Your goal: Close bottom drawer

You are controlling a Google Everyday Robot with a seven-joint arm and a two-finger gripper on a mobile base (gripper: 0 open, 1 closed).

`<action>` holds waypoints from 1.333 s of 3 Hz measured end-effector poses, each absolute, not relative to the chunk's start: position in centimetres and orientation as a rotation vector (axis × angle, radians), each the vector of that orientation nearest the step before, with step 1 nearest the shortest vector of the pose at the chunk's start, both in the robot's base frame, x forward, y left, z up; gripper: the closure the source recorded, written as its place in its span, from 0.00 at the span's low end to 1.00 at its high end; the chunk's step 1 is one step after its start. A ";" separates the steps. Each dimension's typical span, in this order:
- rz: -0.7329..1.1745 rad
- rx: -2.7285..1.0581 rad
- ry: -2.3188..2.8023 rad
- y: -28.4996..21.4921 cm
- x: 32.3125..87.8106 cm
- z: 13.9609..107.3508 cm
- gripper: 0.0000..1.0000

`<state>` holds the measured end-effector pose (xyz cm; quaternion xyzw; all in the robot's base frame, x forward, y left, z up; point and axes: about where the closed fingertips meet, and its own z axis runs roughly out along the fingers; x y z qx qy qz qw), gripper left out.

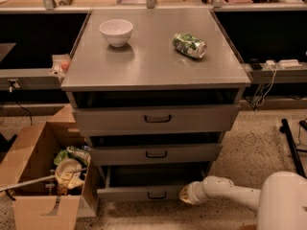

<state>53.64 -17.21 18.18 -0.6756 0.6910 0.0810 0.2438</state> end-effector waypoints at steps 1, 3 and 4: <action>0.174 -1.816 1.911 -17.3 55.7 18.1 0.93; 0.098 -1.731 1.960 -17.6 58.4 17.6 1.00; 0.098 -1.730 1.960 -17.6 58.4 17.6 0.73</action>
Offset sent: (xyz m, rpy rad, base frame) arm 0.0574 -0.0058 -0.0065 -0.0511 -0.0846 -0.1485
